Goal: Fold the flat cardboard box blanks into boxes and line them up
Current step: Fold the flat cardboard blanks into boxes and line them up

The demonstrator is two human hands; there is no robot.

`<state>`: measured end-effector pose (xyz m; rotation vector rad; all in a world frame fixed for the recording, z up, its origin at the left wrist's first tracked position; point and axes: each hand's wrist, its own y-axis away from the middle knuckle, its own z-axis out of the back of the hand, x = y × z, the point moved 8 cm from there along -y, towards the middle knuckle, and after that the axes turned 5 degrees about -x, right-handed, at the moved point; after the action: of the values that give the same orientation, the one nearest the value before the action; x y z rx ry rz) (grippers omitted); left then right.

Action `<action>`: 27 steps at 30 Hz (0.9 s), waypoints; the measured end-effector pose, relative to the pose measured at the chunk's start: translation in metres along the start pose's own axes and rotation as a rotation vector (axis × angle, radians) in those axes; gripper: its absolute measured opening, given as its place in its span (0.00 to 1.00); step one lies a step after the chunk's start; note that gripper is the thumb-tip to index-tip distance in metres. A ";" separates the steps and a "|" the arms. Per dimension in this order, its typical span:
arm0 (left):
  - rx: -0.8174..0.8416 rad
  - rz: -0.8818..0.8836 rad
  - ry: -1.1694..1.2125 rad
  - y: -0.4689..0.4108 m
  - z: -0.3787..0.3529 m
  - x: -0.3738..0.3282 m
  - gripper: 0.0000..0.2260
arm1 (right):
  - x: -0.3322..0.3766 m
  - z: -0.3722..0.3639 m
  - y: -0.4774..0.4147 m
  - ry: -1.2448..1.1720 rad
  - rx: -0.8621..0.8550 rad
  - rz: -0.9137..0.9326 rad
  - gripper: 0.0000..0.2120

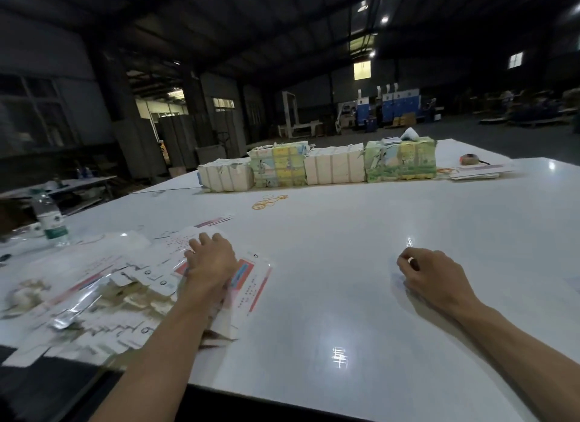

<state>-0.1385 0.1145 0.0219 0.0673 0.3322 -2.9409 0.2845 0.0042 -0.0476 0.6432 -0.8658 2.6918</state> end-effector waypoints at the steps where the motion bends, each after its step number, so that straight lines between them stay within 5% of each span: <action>1: -0.009 0.053 -0.023 -0.005 0.003 0.016 0.24 | 0.001 0.000 0.000 -0.002 0.004 0.003 0.10; 4: 0.009 0.143 -0.062 -0.013 0.006 0.051 0.26 | 0.003 0.002 0.000 -0.017 0.009 0.015 0.10; 9: -0.064 0.024 -0.163 -0.008 0.005 0.048 0.16 | 0.006 0.002 0.001 -0.014 0.042 0.014 0.10; 18: -0.016 0.029 -0.030 -0.015 0.018 0.045 0.46 | 0.007 0.005 0.002 -0.046 0.059 0.031 0.08; 23: 0.004 -0.128 0.116 -0.017 0.039 0.017 0.23 | 0.009 0.002 0.002 -0.082 0.066 0.073 0.08; 27: 0.113 -0.283 0.515 -0.007 0.049 -0.040 0.13 | 0.014 0.008 0.000 -0.127 -0.041 0.090 0.07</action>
<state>-0.1019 0.1172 0.0739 0.8693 0.2589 -3.1774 0.2752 0.0004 -0.0348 0.7906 -1.0020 2.7281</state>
